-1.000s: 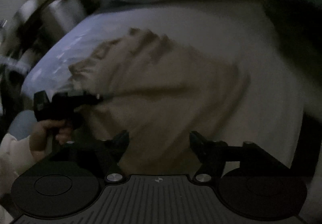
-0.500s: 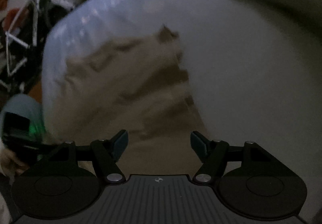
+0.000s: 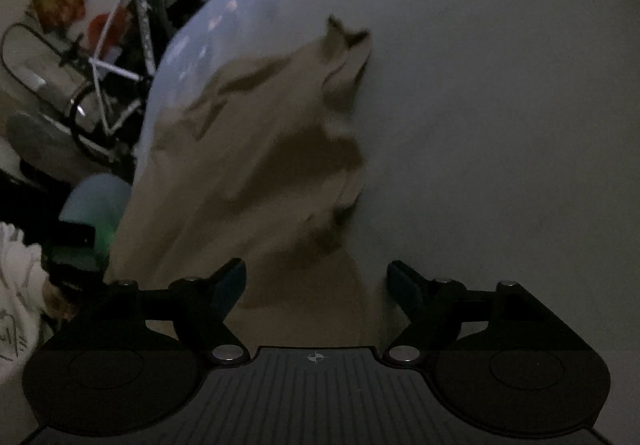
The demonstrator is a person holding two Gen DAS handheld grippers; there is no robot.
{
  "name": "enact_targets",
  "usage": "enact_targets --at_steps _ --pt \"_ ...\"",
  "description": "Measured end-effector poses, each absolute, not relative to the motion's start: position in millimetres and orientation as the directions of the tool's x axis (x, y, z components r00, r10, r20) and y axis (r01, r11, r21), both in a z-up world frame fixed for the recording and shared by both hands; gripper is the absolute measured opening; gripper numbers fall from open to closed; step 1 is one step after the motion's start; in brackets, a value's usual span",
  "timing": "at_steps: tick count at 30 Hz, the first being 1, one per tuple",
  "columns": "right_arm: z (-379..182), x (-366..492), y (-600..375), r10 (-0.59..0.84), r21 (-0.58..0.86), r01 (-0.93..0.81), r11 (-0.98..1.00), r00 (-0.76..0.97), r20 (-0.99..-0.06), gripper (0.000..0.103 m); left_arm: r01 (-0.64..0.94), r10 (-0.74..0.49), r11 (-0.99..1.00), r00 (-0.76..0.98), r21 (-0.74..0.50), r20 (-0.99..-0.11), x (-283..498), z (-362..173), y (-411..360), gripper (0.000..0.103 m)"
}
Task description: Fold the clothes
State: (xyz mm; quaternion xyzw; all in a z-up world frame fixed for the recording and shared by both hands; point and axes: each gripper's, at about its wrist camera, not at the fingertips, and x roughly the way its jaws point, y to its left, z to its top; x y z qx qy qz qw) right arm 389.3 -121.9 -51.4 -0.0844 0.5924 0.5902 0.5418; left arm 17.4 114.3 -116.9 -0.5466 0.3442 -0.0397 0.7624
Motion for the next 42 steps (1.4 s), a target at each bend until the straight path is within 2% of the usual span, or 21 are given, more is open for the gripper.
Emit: enact_targets --at_steps 5,6,8,13,14,15,16,19,20,21,27,32,36,42 --pt "-68 389 -107 0.484 0.708 -0.669 0.229 -0.553 -0.678 0.084 -0.306 -0.443 0.404 0.759 -0.862 -0.477 18 -118 114 0.015" --pt "-71 386 -102 0.471 0.717 -0.662 0.217 -0.573 -0.671 0.09 -0.304 -0.444 0.401 0.761 -0.864 -0.474 18 -119 114 0.015" --pt "-75 383 -94 0.453 0.734 -0.65 0.198 -0.603 -0.657 0.095 -0.286 -0.445 0.4 0.77 -0.871 -0.457 17 -121 113 0.015" --pt "-71 377 -93 0.435 0.742 -0.643 0.189 -0.623 -0.65 0.096 -0.254 -0.448 0.395 0.786 -0.883 -0.427 15 -124 113 0.014" --pt "-70 374 -93 0.433 0.748 -0.637 0.184 -0.631 -0.644 0.091 -0.253 -0.446 0.402 0.785 -0.88 -0.43 18 -122 112 0.014" --pt "-73 370 -92 0.4 0.789 -0.59 0.174 -0.69 -0.604 0.057 -0.252 -0.444 0.407 0.785 -0.878 -0.432 19 -122 112 0.014" --pt "-79 362 -91 0.348 0.797 -0.579 0.173 -0.721 -0.599 0.046 -0.251 -0.443 0.409 0.786 -0.877 -0.431 18 -122 112 0.014" --pt "-85 356 -90 0.366 0.797 -0.579 0.172 -0.714 -0.597 0.041 -0.248 -0.434 0.421 0.789 -0.872 -0.434 18 -122 111 0.014" --pt "-86 354 -90 0.375 0.797 -0.579 0.171 -0.71 -0.596 0.032 -0.25 -0.431 0.424 0.79 -0.87 -0.437 18 -121 110 0.014" --pt "-86 353 -91 0.378 0.784 -0.598 0.166 -0.696 -0.611 0.017 -0.251 -0.429 0.428 0.789 -0.868 -0.44 18 -120 110 0.014" --pt "-72 364 -104 0.438 0.734 -0.663 0.15 -0.621 -0.65 0.017 -0.254 -0.418 0.441 0.791 -0.861 -0.447 17 -115 109 0.014" --pt "-65 373 -105 0.402 0.713 -0.678 0.181 -0.61 -0.683 0.034 -0.255 -0.416 0.44 0.791 -0.861 -0.448 21 -114 107 0.014" --pt "-75 383 -102 0.394 0.744 -0.636 0.206 -0.642 -0.658 0.047 -0.25 -0.423 0.431 0.793 -0.867 -0.439 21 -115 106 0.014" --pt "-94 347 -66 0.351 0.81 -0.575 0.118 -0.738 -0.576 0.05 -0.243 -0.434 0.416 0.794 -0.876 -0.427 23 -118 107 0.014"
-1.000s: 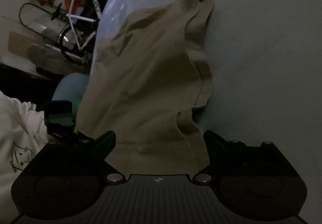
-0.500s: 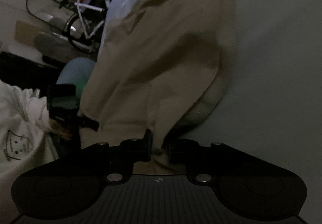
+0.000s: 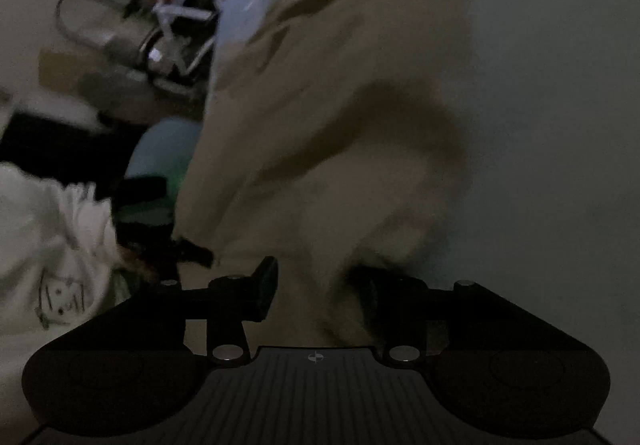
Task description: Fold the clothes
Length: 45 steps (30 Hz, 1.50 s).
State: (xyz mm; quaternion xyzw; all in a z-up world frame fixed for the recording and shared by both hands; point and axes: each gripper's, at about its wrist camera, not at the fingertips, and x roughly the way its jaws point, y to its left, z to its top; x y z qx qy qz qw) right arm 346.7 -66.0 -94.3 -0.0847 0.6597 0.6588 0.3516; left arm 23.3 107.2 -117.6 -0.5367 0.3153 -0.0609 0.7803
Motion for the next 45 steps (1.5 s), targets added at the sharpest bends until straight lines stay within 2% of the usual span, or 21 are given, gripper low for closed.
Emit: enact_targets --at_steps 4,5,6,7,12,19,28,33,37,42,45 --pt "-100 332 -54 0.343 0.824 -0.561 0.079 -0.761 -0.551 0.049 -0.236 -0.44 0.412 0.794 -0.88 -0.419 21 -120 108 0.014" --pt "-100 332 -56 0.354 0.817 -0.572 0.076 -0.75 -0.559 0.038 -0.234 -0.441 0.412 0.794 -0.88 -0.418 21 -120 109 0.014" --pt "-100 332 -58 0.366 0.808 -0.585 0.076 -0.737 -0.568 0.018 -0.231 -0.442 0.412 0.795 -0.881 -0.415 21 -119 109 0.014" --pt "-101 333 -62 0.379 0.8 -0.594 0.078 -0.725 -0.575 0.011 -0.225 -0.445 0.411 0.796 -0.883 -0.41 21 -119 110 0.014" --pt "-83 328 -97 0.528 0.806 -0.586 0.079 -0.661 -0.533 0.009 -0.177 -0.448 0.459 0.8 -0.871 -0.398 19 -100 112 0.013" --pt "-17 303 -158 0.765 0.832 -0.554 -0.003 -0.537 -0.355 0.008 -0.056 -0.48 0.574 0.785 -0.817 -0.391 1 -44 124 0.013" --pt "84 215 -257 0.964 0.786 -0.618 -0.009 -0.213 -0.157 0.007 0.159 -0.586 0.648 0.729 -0.745 -0.354 -36 58 135 0.013" --pt "121 145 -305 0.998 0.793 -0.607 0.043 -0.005 -0.058 0.007 0.29 -0.686 0.633 0.64 -0.717 -0.347 -52 110 131 0.013" --pt "134 90 -337 0.989 0.81 -0.579 0.093 0.144 -0.01 0.007 0.325 -0.781 0.56 0.514 -0.762 -0.354 -58 130 130 0.014" --pt "116 60 -352 0.954 0.829 -0.535 0.162 0.299 0.007 0.007 0.194 -0.872 0.394 0.389 -0.898 -0.298 -21 107 139 0.014" --pt "97 64 -354 0.924 0.84 -0.504 0.202 0.383 0.007 0.007 0.183 -0.875 0.387 0.382 -0.904 -0.297 21 83 140 0.014"
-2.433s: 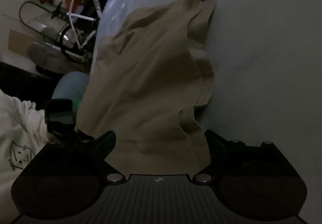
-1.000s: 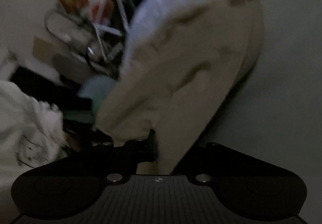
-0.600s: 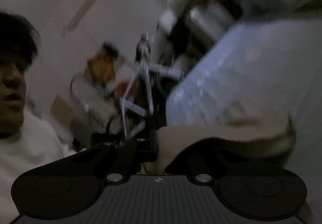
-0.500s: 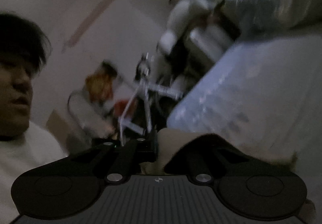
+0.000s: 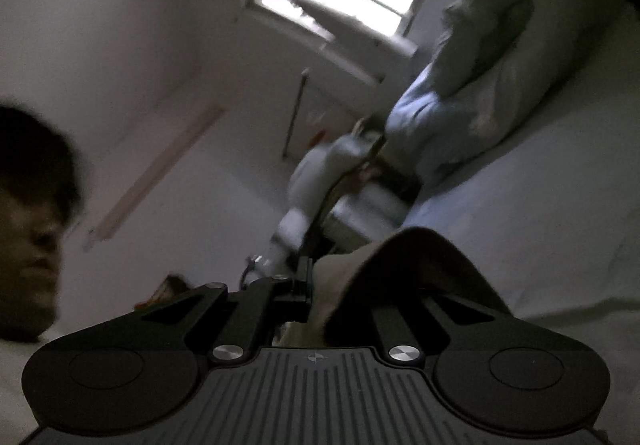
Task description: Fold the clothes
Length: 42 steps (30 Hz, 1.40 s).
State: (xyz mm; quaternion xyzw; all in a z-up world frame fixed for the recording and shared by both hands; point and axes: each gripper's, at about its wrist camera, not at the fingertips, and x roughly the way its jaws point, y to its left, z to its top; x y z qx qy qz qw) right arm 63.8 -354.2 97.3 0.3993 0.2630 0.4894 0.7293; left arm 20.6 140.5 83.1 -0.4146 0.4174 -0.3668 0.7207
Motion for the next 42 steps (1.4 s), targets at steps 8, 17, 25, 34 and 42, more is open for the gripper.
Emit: enact_targets --at_steps 8,17,25,34,42 --pt "7 180 -335 0.831 0.878 -0.325 0.352 0.54 -0.133 0.007 -0.015 -0.798 0.384 0.497 -0.923 -0.34 169 -21 153 0.015" --pt "-85 314 -295 0.746 0.841 -0.095 0.532 0.523 -0.413 0.007 -0.203 -0.761 0.4 0.469 -0.894 -0.448 277 -103 176 0.023" --pt "-143 325 -297 0.737 0.822 -0.014 0.569 0.451 -0.503 0.01 -0.152 -0.853 0.272 0.419 -0.95 -0.311 287 -145 194 0.029" --pt "-119 322 -295 0.713 0.819 -0.015 0.574 0.501 -0.491 0.06 -0.092 -0.83 0.231 0.501 -0.969 -0.245 261 -120 230 0.084" --pt "-37 255 -323 0.506 0.741 0.001 0.672 0.73 -0.46 0.102 -0.119 -0.618 0.433 0.683 -0.894 -0.39 195 -67 260 0.103"
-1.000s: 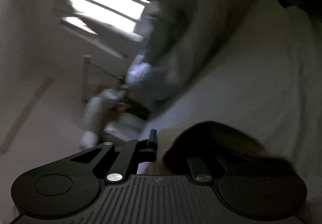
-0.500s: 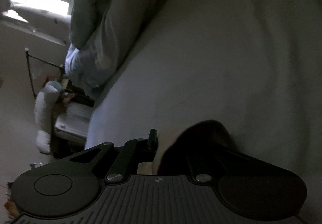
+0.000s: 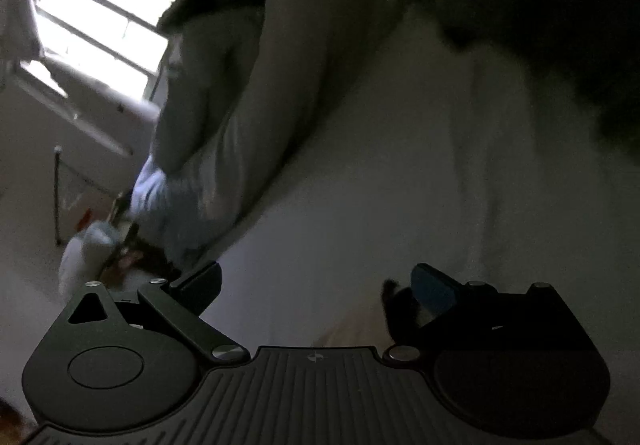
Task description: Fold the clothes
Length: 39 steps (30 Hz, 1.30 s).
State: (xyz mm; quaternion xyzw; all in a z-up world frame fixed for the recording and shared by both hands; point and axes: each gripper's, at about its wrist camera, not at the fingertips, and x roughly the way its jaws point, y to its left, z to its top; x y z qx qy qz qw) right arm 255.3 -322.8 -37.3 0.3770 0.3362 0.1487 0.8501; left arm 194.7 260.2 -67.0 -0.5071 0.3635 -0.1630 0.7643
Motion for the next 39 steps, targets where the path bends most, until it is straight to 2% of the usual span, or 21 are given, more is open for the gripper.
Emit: enact_targets --at_steps 3,6,10,13,16,18,20,24,28,35,39 --pt "-3 207 -320 0.419 0.673 0.002 0.739 0.781 -0.463 0.103 -0.064 -0.552 0.544 0.723 -0.836 -0.415 166 -39 255 0.103" --pt "27 156 -321 0.445 0.665 -0.047 0.746 0.778 -0.444 0.103 0.006 -0.487 0.673 0.756 -0.74 -0.437 143 -7 222 0.103" --pt "72 79 -314 0.435 0.579 -0.132 0.805 0.794 -0.424 0.103 0.073 -0.451 0.749 0.784 -0.659 -0.426 113 20 179 0.103" --pt "95 27 -313 0.425 0.528 -0.172 0.831 0.81 -0.404 0.103 0.079 -0.404 0.776 0.824 -0.626 -0.397 79 33 163 0.103" --pt "108 -18 -303 0.415 0.478 -0.203 0.854 0.821 -0.393 0.103 0.007 -0.321 0.763 0.872 -0.646 -0.37 54 42 148 0.103" --pt "104 -42 -297 0.405 0.462 -0.209 0.862 0.832 -0.379 0.103 0.0 -0.296 0.761 0.89 -0.648 -0.348 38 48 137 0.103" --pt "99 -56 -292 0.391 0.457 -0.198 0.867 0.839 -0.378 0.103 0.008 -0.268 0.81 0.894 -0.586 -0.359 25 54 118 0.103" --pt "66 -62 -291 0.403 0.434 -0.202 0.878 0.802 -0.442 0.103 0.015 -0.212 0.92 0.861 -0.393 -0.463 19 53 81 0.103" --pt "54 -65 -297 0.334 0.379 -0.146 0.914 0.801 -0.496 0.103 -0.01 -0.163 0.951 0.832 -0.308 -0.531 19 27 68 0.103" --pt "60 -78 -318 0.308 0.457 -0.082 0.885 0.84 -0.446 0.103 -0.194 -0.124 0.888 0.772 -0.417 -0.624 13 -18 84 0.103" --pt "57 -81 -320 0.277 0.421 -0.074 0.904 0.852 -0.444 0.103 -0.235 -0.082 0.889 0.763 -0.394 -0.641 10 -22 80 0.103"
